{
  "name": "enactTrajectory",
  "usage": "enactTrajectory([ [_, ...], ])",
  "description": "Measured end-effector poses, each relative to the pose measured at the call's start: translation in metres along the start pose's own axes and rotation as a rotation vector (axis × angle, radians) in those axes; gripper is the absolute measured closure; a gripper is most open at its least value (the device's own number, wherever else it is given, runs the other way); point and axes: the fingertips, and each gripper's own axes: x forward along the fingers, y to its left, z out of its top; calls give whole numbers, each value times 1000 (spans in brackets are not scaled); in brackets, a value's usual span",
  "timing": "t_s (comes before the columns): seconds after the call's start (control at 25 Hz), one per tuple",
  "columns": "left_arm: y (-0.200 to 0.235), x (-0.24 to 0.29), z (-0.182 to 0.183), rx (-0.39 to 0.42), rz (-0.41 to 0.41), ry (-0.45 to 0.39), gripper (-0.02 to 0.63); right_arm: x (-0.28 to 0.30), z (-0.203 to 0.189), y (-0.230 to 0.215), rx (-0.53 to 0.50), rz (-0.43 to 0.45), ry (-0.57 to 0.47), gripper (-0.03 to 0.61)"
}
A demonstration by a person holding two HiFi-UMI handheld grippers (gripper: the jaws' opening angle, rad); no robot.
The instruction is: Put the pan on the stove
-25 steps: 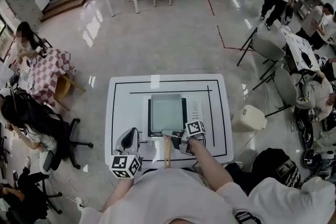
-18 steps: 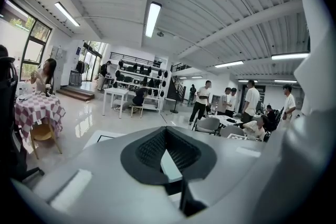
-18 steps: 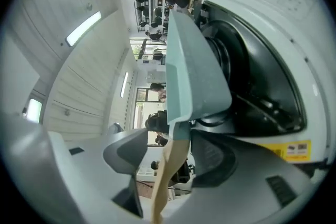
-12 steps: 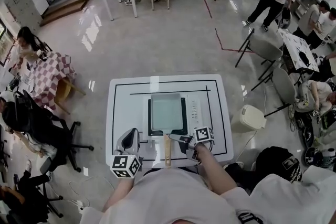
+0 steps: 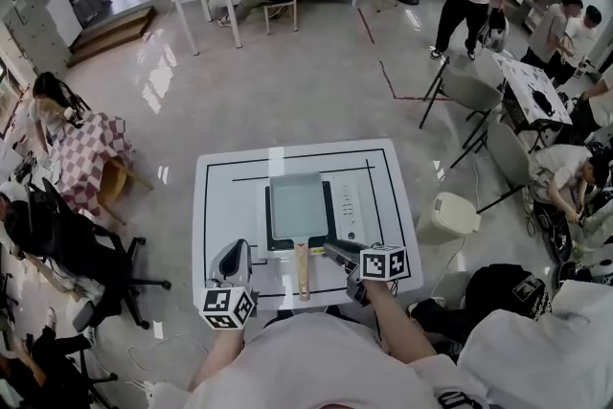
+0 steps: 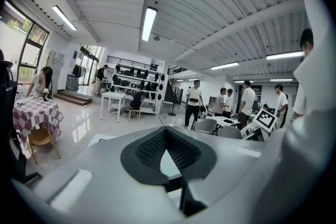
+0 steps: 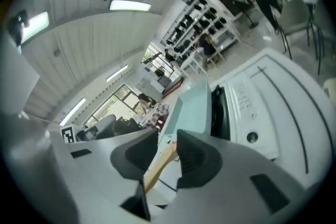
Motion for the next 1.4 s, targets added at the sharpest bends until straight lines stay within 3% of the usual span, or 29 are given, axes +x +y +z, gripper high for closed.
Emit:
enactTrajectory([
  [0.08, -3, -2, 0, 5, -6, -7, 603, -11, 21, 11, -118, -59, -101, 513],
  [0.2, -8, -5, 6, 17, -16, -25, 603, -31, 50, 37, -287, -124, -258, 569],
  [0.4, -17, -10, 20, 32, -29, -60, 603, -60, 84, 80, -531, -244, -382, 571],
  [0.52, -22, -15, 29, 37, -38, -82, 604, -71, 95, 98, -611, -294, -418, 571],
  [0.92, -32, -21, 38, 57, -38, -131, 603, -81, 98, 111, -641, -294, -439, 571],
  [1.4, -34, -23, 42, 47, -36, -129, 603, -77, 98, 109, -596, -283, -423, 571],
])
